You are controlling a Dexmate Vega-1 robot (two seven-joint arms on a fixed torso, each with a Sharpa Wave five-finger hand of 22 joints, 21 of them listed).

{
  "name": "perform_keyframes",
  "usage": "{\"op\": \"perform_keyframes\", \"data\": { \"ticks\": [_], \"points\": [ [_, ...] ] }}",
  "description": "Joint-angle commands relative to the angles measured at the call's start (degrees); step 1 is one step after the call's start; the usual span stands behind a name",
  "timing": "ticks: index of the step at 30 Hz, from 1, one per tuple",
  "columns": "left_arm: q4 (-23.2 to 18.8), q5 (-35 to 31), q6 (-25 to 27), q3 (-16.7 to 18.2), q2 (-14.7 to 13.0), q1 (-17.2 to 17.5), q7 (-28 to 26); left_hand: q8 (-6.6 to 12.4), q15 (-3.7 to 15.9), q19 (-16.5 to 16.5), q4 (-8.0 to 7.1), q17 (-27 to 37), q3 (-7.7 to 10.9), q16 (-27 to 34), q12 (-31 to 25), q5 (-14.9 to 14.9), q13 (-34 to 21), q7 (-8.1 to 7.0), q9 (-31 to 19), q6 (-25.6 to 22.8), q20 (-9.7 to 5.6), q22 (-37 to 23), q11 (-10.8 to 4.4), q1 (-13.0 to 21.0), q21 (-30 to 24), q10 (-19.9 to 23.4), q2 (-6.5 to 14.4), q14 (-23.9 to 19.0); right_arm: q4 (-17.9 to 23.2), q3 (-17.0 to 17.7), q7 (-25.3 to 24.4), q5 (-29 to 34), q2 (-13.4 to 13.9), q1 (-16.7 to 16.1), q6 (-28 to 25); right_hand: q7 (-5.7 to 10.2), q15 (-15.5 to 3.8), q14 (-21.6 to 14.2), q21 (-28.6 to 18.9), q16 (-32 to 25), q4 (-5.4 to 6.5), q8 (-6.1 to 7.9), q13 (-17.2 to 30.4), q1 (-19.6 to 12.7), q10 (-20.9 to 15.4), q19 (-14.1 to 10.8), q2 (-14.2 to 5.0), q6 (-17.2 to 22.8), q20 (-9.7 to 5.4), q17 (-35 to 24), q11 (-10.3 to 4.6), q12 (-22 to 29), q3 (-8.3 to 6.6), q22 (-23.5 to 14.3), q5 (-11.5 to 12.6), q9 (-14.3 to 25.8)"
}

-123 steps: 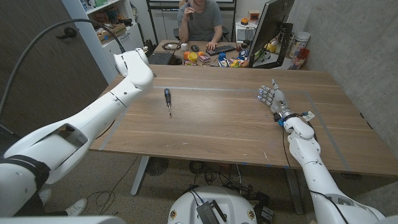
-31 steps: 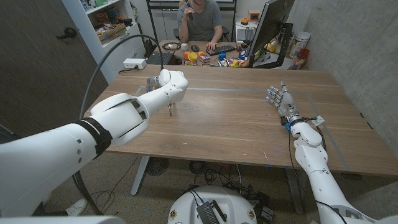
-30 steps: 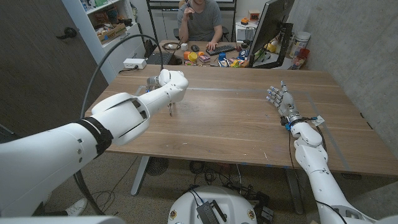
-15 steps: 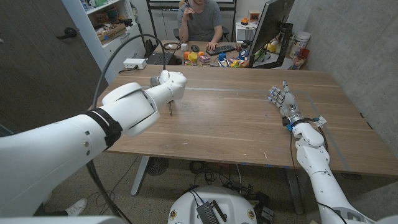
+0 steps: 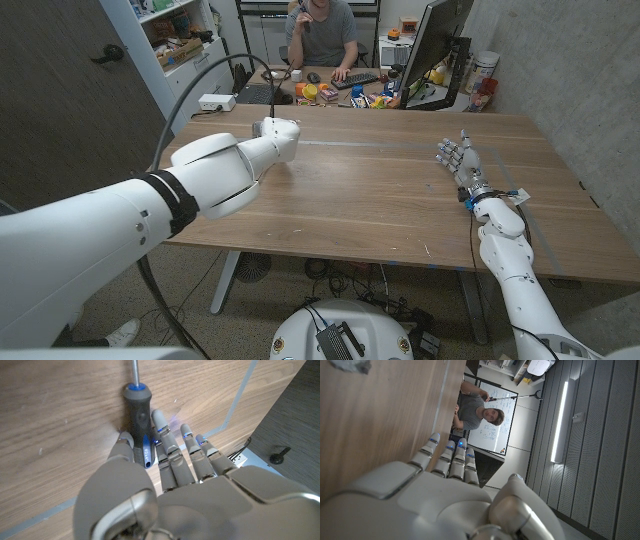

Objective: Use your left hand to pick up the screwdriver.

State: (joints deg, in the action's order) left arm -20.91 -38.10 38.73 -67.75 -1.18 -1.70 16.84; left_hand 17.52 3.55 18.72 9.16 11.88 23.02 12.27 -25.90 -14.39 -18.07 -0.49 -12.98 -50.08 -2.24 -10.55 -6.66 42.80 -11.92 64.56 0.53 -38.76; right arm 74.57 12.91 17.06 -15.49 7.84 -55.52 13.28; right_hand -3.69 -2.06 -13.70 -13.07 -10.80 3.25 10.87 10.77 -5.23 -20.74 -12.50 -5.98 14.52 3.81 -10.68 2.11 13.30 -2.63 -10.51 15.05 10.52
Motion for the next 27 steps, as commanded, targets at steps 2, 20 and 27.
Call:
{"op": "perform_keyframes", "data": {
  "ticks": [2, 20, 27],
  "points": [
    [-14.28, -8.24, 19.21, -1.28, -3.2, 2.8, 4.9, 6.54, 9.15, 0.46, -0.26, 0.29, 1.25, -0.01, -1.0, 0.19, -0.73, -5.76, -0.69, -13.05, -1.33, -0.09, -5.37, 9.07, -0.26, 6.62, 7.88, -1.13, -0.5, 0.43, -0.09, -0.07, 0.43, 0.68, -0.14, -0.01, 0.03, 0.15, 0.2, 0.01, -0.1, 0.19, 0.22, -0.41, 0.25, 0.54, -0.66, 0.24, 0.09, -0.13, -0.12, -0.39, -0.07, -0.3, 0.25, 0.28],
    [-60.36, -30.69, 33.27, 2.56, -23.43, 8.51, 18.75, 7.87, 9.08, 0.47, -0.33, 0.43, 3.08, -0.47, -2.76, 0.76, -2.29, -5.21, -1.82, -13.19, -1.2, -0.07, -5.34, 9.51, -0.21, 7.34, 6.99, -2.3, 0.03, -1.02, 0.52, 1.18, 0.97, 1.32, -0.45, 0.0, 0.07, 0.68, 0.51, 0.14, -0.15, 0.18, 0.21, -0.48, 0.43, 1.05, -0.69, 0.19, 0.28, -0.11, -0.03, -0.48, -0.1, -0.3, 0.31, 0.28],
    [-68.09, -35.67, 33.79, 4.1, -26.53, 5.79, 25.45, 8.08, 9.11, 0.4, -0.49, 0.53, 3.97, -0.43, -3.37, 1.03, -2.89, -5.07, -1.84, -13.12, -1.08, -0.06, -5.33, 9.55, -0.15, 7.33, 6.89, -3.05, 0.43, -1.53, 0.82, 1.62, 1.24, 1.17, -0.76, -0.02, 0.12, 0.9, 0.62, 0.18, -0.18, 0.13, 0.21, -0.52, 0.76, 1.23, -0.72, 0.05, 0.43, -0.11, 0.08, -0.61, -0.12, -0.3, 0.34, 0.28]
  ]
}}
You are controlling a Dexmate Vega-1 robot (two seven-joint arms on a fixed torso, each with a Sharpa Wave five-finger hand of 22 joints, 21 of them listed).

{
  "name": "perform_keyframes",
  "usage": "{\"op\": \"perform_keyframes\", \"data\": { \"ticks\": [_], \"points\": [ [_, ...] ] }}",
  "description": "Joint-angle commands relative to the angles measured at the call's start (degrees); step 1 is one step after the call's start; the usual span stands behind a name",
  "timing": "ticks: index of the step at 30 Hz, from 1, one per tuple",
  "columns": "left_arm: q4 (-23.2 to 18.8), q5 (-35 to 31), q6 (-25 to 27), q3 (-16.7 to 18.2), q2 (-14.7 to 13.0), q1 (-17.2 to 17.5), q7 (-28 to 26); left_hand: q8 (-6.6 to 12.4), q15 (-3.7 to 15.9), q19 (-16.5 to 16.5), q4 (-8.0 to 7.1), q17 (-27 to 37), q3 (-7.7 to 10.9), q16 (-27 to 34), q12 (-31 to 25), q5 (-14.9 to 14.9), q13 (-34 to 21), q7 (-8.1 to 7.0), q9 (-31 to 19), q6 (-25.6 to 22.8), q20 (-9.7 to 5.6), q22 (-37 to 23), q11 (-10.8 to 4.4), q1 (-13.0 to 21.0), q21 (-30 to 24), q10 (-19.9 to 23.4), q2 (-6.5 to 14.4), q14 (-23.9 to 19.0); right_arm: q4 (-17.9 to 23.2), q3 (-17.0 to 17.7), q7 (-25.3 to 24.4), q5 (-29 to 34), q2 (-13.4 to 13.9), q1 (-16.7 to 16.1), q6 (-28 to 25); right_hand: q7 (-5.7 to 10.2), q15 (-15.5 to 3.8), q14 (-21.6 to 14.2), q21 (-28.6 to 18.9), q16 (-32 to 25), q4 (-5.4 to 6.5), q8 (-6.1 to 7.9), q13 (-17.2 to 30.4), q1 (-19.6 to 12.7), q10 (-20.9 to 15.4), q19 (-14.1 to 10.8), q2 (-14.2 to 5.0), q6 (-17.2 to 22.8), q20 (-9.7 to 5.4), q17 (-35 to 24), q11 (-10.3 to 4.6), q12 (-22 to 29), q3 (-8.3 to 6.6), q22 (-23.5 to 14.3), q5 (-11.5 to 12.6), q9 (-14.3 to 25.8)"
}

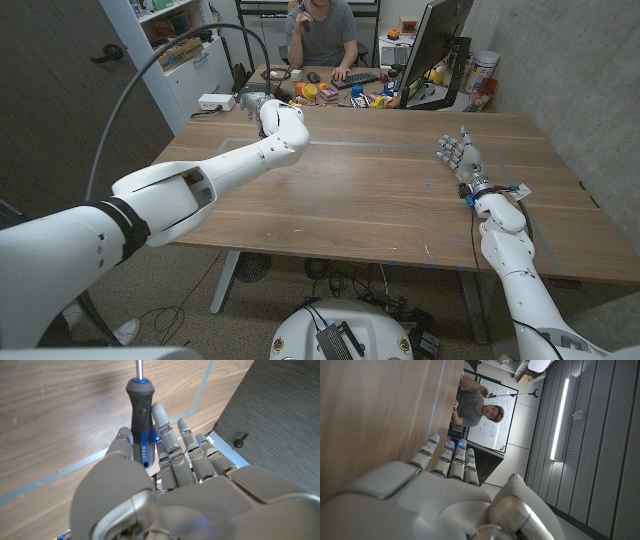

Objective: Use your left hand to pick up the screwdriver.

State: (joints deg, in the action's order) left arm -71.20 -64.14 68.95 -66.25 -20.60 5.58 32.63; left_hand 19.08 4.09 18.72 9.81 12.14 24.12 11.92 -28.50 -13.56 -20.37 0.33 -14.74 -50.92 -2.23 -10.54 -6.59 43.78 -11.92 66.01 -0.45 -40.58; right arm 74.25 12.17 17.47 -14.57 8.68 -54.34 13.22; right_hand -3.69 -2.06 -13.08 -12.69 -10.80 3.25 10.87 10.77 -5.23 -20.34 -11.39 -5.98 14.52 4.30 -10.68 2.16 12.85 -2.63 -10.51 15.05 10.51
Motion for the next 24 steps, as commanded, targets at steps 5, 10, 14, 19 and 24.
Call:
{"op": "perform_keyframes", "data": {
  "ticks": [5, 10, 14, 19, 24],
  "points": [
    [-19.62, -12.88, 2.5, 3.19, -7.22, -4.44, 12.63, 6.63, 8.73, 0.56, -1.15, 0.56, 4.25, 0.52, -1.33, 0.47, -1.11, -5.96, 0.18, -12.05, -0.9, 0.01, -5.31, 8.77, -0.12, 5.58, 7.79, -3.98, 1.1, -1.06, 0.76, 0.38, 0.17, -0.07, -1.25, -0.07, 0.15, 0.33, 0.29, 0.16, -0.2, 0.13, 0.21, -0.56, 0.51, 0.18, -0.74, 0.01, -0.04, -0.1, -0.25, -0.22, -0.15, -0.29, 0.38, 0.28],
    [-21.39, -16.59, 1.31, 3.62, -7.19, -7.21, 14.49, 6.77, 8.67, 0.52, -1.1, 0.52, 4.69, 0.16, -1.57, 0.57, -1.3, -5.92, 0.06, -11.88, -0.73, -0.01, -5.32, 8.73, -0.09, 5.54, 7.41, -3.84, 1.54, -1.48, 1.13, 0.32, 0.01, -0.35, -1.53, -0.11, 0.19, 0.42, 0.32, 0.16, -0.22, 0.11, 0.21, -0.6, 0.6, 0.2, -0.78, -0.07, -0.03, -0.09, -0.05, -0.25, -0.18, -0.29, 0.41, 0.28],
    [-22.42, -19.61, 0.64, 3.89, -7.07, -8.95, 16.58, 6.89, 8.67, 0.54, -1.15, 0.52, 5.16, -0.07, -1.52, 0.66, -1.19, -5.99, 0.17, -12.02, -0.72, -0.02, -5.34, 8.68, -0.09, 5.26, 7.25, -3.8, 2.07, -1.61, 0.92, 0.46, -0.05, -0.64, -1.91, -0.13, 0.25, 0.45, 0.33, 0.16, -0.23, 0.08, 0.21, -0.62, 0.65, 0.21, -0.79, -0.14, -0.12, -0.09, 0.03, -0.27, -0.19, -0.29, 0.42, 0.28],
    [-23.08, -23.28, -0.83, 3.74, -7.16, -10.3, 19.0, 6.92, 8.64, 0.54, -1.24, 0.54, 5.65, -0.23, -1.83, 0.76, -1.39, -6.11, 0.29, -11.93, -0.66, -0.04, -5.32, 8.54, -0.08, 5.38, 7.09, -3.84, 2.54, -1.68, 1.13, 0.62, 0.12, -0.79, -1.43, -0.13, 0.3, 0.51, 0.36, 0.16, -0.24, 0.08, 0.2, -0.64, 0.73, 0.24, -0.81, -0.17, -0.13, -0.09, 0.1, -0.3, -0.21, -0.29, 0.44, 0.28],
    [-23.88, -25.33, -2.18, 4.59, -7.26, -11.09, 20.45, 7.0, 8.65, 0.57, -1.3, 0.57, 6.06, -0.33, -1.91, 0.84, -1.36, -6.2, 0.42, -12.01, -0.67, -0.04, -5.31, 8.44, -0.08, 5.36, 6.97, -3.9, 2.87, -1.67, 0.82, 0.71, 0.13, -0.67, -1.76, -0.18, 0.22, 0.59, 0.38, 0.16, -0.26, 0.08, 0.2, -0.67, 0.77, 0.23, -0.83, -0.19, -0.14, -0.09, 0.18, -0.31, -0.23, -0.29, 0.46, 0.28]
  ]
}}
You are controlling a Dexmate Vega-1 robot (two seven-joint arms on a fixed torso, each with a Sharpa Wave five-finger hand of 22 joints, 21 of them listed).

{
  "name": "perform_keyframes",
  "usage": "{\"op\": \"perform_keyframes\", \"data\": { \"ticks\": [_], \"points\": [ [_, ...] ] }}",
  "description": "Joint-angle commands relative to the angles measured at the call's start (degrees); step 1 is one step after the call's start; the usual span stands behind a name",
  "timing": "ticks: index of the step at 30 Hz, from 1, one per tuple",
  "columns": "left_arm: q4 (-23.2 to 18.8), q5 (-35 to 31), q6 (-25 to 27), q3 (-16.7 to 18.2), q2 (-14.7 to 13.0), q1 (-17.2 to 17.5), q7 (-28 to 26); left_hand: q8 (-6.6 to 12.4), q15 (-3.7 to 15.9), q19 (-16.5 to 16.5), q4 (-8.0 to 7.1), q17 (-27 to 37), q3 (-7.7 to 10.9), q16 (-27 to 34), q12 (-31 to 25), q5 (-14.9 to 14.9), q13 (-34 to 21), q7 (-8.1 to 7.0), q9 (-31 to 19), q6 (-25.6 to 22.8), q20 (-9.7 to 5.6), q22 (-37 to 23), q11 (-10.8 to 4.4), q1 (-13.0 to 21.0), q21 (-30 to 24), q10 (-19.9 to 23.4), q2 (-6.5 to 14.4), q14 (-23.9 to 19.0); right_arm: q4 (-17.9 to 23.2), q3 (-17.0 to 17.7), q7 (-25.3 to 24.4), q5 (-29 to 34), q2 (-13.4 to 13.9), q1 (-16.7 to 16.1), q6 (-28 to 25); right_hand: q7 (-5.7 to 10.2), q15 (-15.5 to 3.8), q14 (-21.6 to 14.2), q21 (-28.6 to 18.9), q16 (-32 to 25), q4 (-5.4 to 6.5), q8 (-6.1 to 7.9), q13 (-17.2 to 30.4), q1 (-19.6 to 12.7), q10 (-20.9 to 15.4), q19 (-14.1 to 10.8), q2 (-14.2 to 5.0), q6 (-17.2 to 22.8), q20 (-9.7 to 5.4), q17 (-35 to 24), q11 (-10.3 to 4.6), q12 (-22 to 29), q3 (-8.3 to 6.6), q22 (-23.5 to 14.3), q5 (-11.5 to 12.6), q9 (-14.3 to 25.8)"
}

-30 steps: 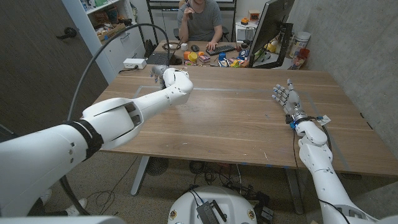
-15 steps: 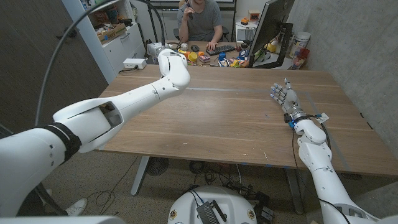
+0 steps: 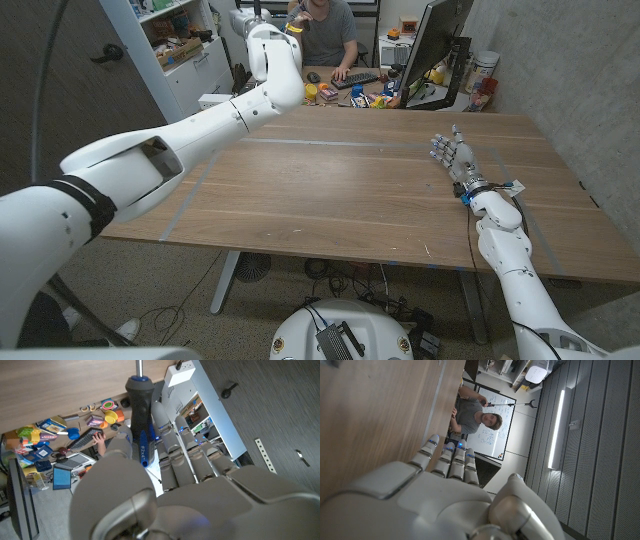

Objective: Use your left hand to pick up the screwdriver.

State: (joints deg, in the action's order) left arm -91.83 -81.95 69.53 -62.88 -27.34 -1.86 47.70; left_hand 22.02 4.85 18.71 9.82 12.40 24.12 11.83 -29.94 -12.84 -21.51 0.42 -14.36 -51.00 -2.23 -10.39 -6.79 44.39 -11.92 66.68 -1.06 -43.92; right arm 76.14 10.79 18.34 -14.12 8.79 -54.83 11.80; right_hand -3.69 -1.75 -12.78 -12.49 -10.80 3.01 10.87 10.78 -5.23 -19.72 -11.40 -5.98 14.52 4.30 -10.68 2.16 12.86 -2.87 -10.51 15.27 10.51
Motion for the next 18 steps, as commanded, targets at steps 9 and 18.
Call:
{"op": "perform_keyframes", "data": {
  "ticks": [9, 18],
  "points": [
    [-4.44, -10.38, -4.05, 2.66, -0.15, -3.49, 6.12, 4.03, 7.93, 0.65, -1.37, 0.38, 7.06, -0.33, -0.54, 0.29, -0.01, -6.23, 0.55, -11.98, -0.72, -0.18, -5.11, 7.66, -0.07, 4.53, 7.39, -0.88, 1.19, -0.84, 0.01, 0.69, 0.03, 0.16, -0.28, -0.1, -0.12, 0.45, 0.22, 0.16, -0.04, 0.07, 0.2, -0.71, 0.25, 0.25, -0.85, -0.3, -0.16, -0.08, 0.26, -0.34, -0.01, -0.29, 0.26, 0.28],
    [-3.78, -10.05, -5.06, 3.91, 0.54, -2.56, 5.07, 4.03, 7.94, 0.67, -1.35, 0.4, 8.07, -0.44, -0.76, 0.47, 0.01, -6.2, 0.94, -12.01, -0.72, -0.18, -5.1, 7.53, -0.05, 4.51, 7.1, -1.08, 1.23, -1.09, -0.14, 1.08, 0.11, 0.23, -0.3, -0.19, -0.1, 0.59, 0.27, 0.16, -0.05, 0.07, 0.2, -0.72, 0.27, 0.32, -0.87, -0.33, -0.1, -0.08, 0.13, -0.34, -0.03, -0.29, 0.28, 0.28]
  ]
}}
